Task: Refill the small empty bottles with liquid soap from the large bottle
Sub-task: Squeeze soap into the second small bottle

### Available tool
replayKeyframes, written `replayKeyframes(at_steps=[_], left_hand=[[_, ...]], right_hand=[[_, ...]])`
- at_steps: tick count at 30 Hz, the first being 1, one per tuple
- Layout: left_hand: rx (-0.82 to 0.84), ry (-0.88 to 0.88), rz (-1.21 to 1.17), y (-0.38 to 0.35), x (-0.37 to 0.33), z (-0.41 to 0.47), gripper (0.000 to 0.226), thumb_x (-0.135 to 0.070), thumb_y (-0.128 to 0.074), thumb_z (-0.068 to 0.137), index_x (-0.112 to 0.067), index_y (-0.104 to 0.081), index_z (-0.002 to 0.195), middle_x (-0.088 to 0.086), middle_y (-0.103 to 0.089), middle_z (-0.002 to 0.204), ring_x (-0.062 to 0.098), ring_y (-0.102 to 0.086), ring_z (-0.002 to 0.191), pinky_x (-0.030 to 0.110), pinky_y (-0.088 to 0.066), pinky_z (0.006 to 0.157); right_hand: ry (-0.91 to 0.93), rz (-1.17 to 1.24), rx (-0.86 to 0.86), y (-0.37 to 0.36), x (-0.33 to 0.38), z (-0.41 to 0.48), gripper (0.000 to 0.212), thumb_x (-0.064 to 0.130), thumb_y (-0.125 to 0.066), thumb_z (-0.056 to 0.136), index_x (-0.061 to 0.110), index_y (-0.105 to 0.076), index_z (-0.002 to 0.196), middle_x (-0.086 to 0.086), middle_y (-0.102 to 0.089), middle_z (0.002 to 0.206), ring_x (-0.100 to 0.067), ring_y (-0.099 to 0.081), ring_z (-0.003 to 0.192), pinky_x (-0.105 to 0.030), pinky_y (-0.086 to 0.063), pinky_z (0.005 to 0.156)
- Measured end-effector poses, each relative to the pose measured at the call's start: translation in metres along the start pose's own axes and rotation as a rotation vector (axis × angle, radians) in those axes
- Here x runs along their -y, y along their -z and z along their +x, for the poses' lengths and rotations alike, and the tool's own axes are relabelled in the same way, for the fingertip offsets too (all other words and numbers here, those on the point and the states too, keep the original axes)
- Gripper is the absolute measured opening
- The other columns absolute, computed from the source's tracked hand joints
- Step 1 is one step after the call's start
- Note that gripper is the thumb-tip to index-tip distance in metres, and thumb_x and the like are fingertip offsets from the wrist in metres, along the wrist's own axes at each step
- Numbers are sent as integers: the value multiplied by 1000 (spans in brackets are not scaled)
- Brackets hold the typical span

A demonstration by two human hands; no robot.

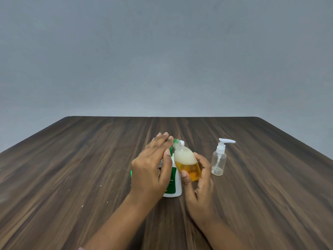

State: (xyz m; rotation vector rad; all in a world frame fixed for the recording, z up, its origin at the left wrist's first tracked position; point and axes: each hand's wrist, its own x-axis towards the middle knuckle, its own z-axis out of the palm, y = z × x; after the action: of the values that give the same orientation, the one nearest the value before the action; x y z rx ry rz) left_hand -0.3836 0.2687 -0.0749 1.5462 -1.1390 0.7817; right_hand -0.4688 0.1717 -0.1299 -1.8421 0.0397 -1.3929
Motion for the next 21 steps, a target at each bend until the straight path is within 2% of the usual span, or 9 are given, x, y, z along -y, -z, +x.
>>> replayKeyframes(at_steps=[6,10,14,16,21], left_hand=[[18,-6,36,3,-9,9,38,-21,-41,94,-4,-68,114,7,-65,120,17,-56,121,32,-46,98],[6,2,15,0,-6,4,38,-20,-41,94,-3,-67,116,7,-64,122,17,-54,123,32,-46,100],[5,4,4,-2,-3,-2,38,-19,-40,95,-2,-66,117,8,-63,124,18,-53,125,34,-46,101],[7,5,-1,-2,-3,-2,38,-19,-41,94,-2,-66,117,8,-63,124,18,-53,125,35,-46,100],[-9,1,17,2,-8,6,38,-19,-41,94,-3,-69,113,7,-66,119,17,-56,121,32,-47,98]], right_hand=[[4,26,8,1,-1,-1,44,-2,-53,88,5,-37,128,31,-56,113,5,-61,93,-6,-48,69],[-2,19,-3,1,0,0,43,0,-53,89,6,-38,128,28,-57,111,3,-61,91,-7,-48,68],[1,22,-26,1,5,-1,40,17,-51,92,5,-39,128,16,-57,111,0,-61,89,-7,-47,68],[-5,20,-29,1,6,0,41,20,-50,92,6,-39,128,15,-57,111,-1,-61,89,-8,-47,68],[-22,20,-11,1,4,0,43,0,-53,89,9,-38,128,26,-58,113,3,-62,92,-7,-48,69]])
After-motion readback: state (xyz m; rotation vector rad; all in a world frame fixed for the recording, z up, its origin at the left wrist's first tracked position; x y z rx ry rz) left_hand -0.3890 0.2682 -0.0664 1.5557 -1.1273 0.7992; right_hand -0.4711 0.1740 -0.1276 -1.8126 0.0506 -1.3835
